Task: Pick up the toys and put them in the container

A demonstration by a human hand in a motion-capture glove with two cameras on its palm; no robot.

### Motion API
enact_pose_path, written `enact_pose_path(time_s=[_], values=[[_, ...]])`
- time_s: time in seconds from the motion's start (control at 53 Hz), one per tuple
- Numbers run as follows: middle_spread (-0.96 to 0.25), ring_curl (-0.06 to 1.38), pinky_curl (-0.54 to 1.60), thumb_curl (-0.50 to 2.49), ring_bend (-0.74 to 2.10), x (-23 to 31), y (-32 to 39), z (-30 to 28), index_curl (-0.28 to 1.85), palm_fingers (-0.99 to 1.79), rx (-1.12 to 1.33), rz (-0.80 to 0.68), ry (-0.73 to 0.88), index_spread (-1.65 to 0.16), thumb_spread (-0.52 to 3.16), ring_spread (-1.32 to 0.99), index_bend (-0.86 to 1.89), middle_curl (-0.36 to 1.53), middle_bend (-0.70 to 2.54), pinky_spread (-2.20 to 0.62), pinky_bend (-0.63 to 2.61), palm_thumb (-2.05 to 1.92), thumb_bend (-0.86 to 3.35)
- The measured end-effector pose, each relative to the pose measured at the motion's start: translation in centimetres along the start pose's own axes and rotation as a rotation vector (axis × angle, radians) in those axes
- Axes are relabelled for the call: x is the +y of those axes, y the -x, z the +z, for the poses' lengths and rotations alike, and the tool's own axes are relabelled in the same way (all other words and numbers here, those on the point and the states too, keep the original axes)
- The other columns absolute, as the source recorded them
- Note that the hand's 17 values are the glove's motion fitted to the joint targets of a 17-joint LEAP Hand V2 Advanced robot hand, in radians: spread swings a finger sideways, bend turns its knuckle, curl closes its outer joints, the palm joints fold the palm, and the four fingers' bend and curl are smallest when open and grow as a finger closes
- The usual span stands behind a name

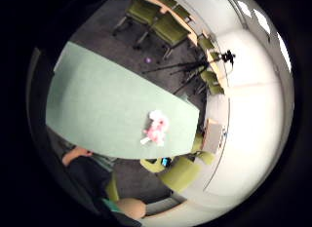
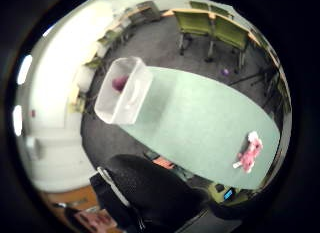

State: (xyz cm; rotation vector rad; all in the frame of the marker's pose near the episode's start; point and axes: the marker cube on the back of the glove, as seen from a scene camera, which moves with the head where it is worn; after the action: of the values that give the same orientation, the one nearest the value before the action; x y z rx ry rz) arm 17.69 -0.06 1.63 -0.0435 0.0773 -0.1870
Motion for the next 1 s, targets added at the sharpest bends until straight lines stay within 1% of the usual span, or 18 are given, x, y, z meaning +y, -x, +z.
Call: enact_pose_path(time_s=[0.151,0.321,0.49,0.641,0.811,0.999], values=[[-0.03,0.27,0.31,0.15,0.22,5.1,-8.6,4.0,0.23,-0.15,-0.067,0.131,0.003,-0.26,0.83,-0.15,0.11,0.39,0.22,-0.02,0.67,-0.24,-0.16],[-0.04,0.26,0.31,0.13,0.17,7.7,-14.9,10.0,0.23,-0.11,-0.088,0.215,0.053,-0.29,0.83,-0.15,0.13,0.39,0.2,-0.01,0.64,-0.22,-0.15],[-0.04,0.25,0.31,0.11,0.15,9.5,-18.6,17.7,0.24,-0.12,-0.135,0.298,0.118,-0.29,0.83,-0.15,0.14,0.39,0.19,-0.01,0.61,-0.22,-0.15],[-0.04,0.22,0.32,0.1,0.14,10.5,-21.5,24.3,0.25,-0.15,-0.174,0.369,0.216,-0.3,0.84,-0.14,0.14,0.38,0.17,0.0,0.63,-0.2,-0.14],[-0.04,0.2,0.34,0.1,0.14,11.1,-23.6,28.1,0.25,-0.17,-0.172,0.43,0.248,-0.3,0.85,-0.12,0.13,0.36,0.17,0.0,0.67,-0.19,-0.13],[-0.04,0.2,0.4,0.13,0.17,11.8,-24.5,31.3,0.22,-0.1,-0.173,0.433,0.316,-0.3,0.86,-0.07,0.1,0.34,0.16,0.03,0.93,-0.12,-0.09]])
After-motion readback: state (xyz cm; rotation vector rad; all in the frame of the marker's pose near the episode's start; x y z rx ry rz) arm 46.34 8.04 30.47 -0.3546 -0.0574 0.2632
